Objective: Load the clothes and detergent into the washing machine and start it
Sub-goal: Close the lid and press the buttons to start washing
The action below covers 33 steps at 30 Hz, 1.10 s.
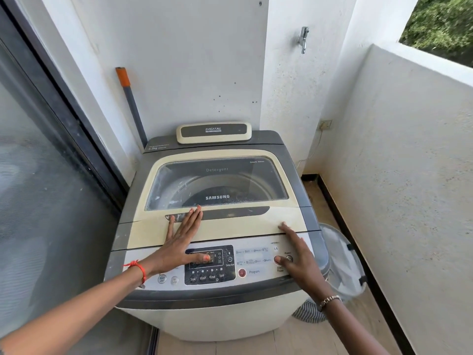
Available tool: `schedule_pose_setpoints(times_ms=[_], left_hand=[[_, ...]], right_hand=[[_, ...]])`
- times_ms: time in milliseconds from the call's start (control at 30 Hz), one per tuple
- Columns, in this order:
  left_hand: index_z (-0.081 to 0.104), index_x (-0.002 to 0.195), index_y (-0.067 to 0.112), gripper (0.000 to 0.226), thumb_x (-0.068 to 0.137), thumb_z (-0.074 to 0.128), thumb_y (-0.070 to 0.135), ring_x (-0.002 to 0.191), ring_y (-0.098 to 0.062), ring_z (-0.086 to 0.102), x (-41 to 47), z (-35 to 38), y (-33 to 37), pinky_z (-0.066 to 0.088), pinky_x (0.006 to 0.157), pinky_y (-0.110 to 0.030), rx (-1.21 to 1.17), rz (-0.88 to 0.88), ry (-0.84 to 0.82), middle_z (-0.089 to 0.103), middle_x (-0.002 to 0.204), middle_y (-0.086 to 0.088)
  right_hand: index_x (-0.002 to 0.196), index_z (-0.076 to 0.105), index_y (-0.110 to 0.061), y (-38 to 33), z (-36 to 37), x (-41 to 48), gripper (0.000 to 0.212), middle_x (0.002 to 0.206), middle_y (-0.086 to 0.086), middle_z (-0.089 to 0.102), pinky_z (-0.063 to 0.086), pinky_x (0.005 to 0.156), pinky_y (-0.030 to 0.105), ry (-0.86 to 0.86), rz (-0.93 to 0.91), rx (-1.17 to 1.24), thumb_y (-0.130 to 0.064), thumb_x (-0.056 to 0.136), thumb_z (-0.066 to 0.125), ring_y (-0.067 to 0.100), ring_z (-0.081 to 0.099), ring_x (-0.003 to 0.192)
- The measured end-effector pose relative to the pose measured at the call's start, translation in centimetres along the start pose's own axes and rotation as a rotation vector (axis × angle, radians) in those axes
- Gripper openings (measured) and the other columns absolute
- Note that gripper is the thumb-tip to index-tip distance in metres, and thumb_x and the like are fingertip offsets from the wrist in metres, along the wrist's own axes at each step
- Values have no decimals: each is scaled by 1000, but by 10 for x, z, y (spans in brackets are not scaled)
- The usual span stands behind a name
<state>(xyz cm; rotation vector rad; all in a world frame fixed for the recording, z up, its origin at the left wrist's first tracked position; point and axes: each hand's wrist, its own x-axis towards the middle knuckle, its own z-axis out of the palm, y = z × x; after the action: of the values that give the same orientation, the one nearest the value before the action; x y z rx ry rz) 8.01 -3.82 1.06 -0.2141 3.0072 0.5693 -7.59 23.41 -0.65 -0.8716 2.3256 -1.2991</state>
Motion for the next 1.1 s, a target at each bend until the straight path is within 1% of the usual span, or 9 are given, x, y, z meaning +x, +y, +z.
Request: schedule_pose_setpoints(times_ms=[133, 267, 500, 700, 767, 867, 933, 1000, 1100], left_hand=[[-28, 140, 25, 116, 60, 23, 92, 132, -1, -36, 0, -2, 1, -40, 97, -28, -31, 0, -28, -41, 143, 14], [-29, 139, 26, 116, 60, 23, 93, 131, 0, -37, -2, -3, 3, -41, 95, -25, -42, 6, -35, -43, 141, 16], [-28, 138, 29, 116, 57, 24, 94, 132, 2, -35, -3, -9, 6, -39, 96, -25, -106, 8, -38, -40, 142, 18], [-32, 136, 26, 109, 67, 29, 85, 131, 4, -35, -11, -13, 4, -38, 94, -15, 33, -32, -7, -40, 142, 18], [-32, 137, 25, 106, 73, 32, 80, 127, 6, -39, -18, -15, -2, -39, 93, -15, 45, -97, 9, -41, 141, 19], [-34, 135, 25, 105, 71, 25, 84, 127, 6, -40, -20, -20, -13, -37, 96, -21, 54, -176, 16, -39, 144, 16], [-35, 133, 25, 107, 64, 16, 88, 130, 0, -38, -16, -25, -19, -32, 104, -32, 39, -240, 20, -37, 146, 13], [-35, 132, 26, 108, 58, 9, 91, 133, -5, -36, -11, -28, -20, -27, 107, -41, 27, -279, 36, -36, 146, 13], [-34, 132, 28, 110, 51, 0, 94, 129, -4, -40, -5, -31, -24, -32, 103, -40, 22, -307, 86, -37, 144, 14]], right_hand=[[140, 31, -29, 0, -3, -2, 79, 141, -18, 31, 21, 116, 42, 4, 13, 25, -4, 76, 69, 4, 32, 129], [136, 27, -37, 0, -4, -2, 78, 139, -17, 32, 28, 110, 33, -26, 33, 32, -7, 77, 69, 6, 34, 123], [140, 31, -30, 1, -6, -1, 79, 140, -14, 35, 29, 101, 22, -47, 85, 49, -9, 76, 72, 6, 36, 123], [133, 28, -42, -3, -7, -4, 76, 136, -16, 33, 35, 104, 32, -71, 112, 28, -14, 77, 71, 10, 35, 124], [134, 24, -44, -5, -5, -3, 74, 138, -16, 28, 27, 111, 38, -100, 130, 7, -13, 80, 66, 9, 30, 126], [141, 15, -36, -11, 1, 5, 74, 143, -17, 17, -1, 117, 36, -131, 102, -126, -6, 86, 55, 10, 14, 140], [140, 10, -37, -18, 4, 13, 72, 146, -17, 14, -2, 116, 30, -92, 50, -196, -6, 89, 50, 11, 9, 143], [136, 5, -39, -23, 5, 23, 67, 144, -20, 8, -4, 113, 23, -66, -24, -225, -16, 92, 50, 8, 6, 143], [141, 10, -34, -23, 4, 41, 62, 144, -21, 4, -7, 111, 22, -56, -88, -265, -32, 93, 49, 4, 2, 141]])
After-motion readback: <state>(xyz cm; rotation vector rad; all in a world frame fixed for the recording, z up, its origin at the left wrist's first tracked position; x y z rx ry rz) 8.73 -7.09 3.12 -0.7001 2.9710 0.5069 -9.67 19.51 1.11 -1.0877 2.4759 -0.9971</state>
